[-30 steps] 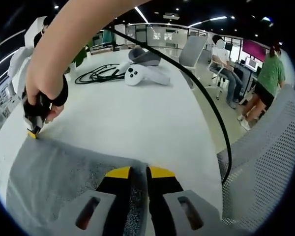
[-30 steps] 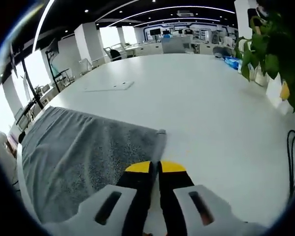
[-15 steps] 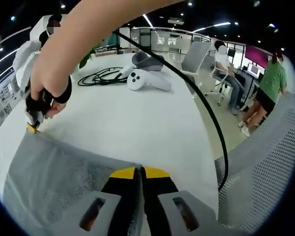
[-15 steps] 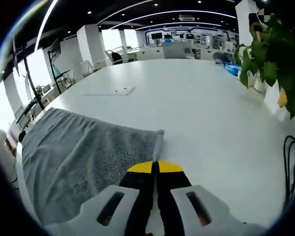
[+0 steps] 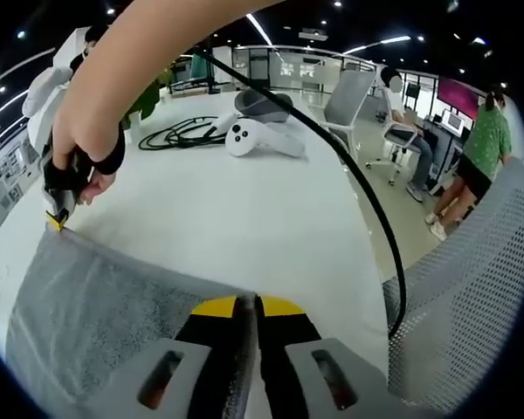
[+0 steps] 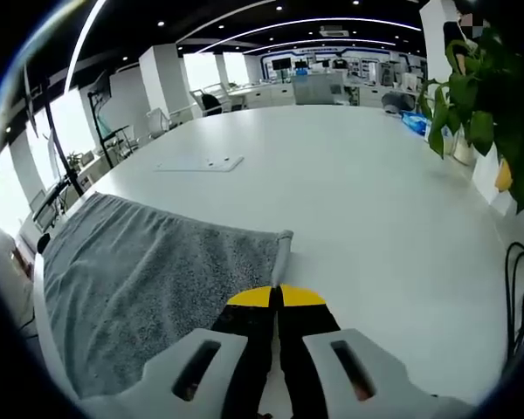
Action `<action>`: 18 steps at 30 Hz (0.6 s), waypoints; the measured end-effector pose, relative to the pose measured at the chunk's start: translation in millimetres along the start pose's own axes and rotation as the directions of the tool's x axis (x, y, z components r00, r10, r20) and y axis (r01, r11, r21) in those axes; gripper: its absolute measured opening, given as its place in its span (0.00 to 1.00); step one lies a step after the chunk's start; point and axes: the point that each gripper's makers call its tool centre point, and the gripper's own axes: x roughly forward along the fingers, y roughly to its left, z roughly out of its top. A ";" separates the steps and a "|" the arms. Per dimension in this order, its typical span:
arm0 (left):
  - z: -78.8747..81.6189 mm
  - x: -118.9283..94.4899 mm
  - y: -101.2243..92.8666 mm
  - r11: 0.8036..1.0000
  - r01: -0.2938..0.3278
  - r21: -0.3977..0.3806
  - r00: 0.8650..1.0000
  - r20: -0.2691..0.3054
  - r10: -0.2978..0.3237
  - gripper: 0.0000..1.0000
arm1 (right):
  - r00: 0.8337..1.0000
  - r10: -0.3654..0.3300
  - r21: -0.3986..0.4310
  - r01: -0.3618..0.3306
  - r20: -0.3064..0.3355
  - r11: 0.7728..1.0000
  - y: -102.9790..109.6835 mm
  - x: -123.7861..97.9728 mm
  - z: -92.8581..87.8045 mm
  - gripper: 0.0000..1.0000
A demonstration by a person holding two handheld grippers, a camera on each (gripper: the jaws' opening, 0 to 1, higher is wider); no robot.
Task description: Fold the towel on the table until its edges align and the towel forms a compact rectangular stack.
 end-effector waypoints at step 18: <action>26.1 -19.6 -2.4 1.000 0.006 -0.011 0.996 0.090 -0.005 0.04 | 1.000 0.002 0.059 -0.004 0.031 0.998 1.4 -19.5 18.2 0.00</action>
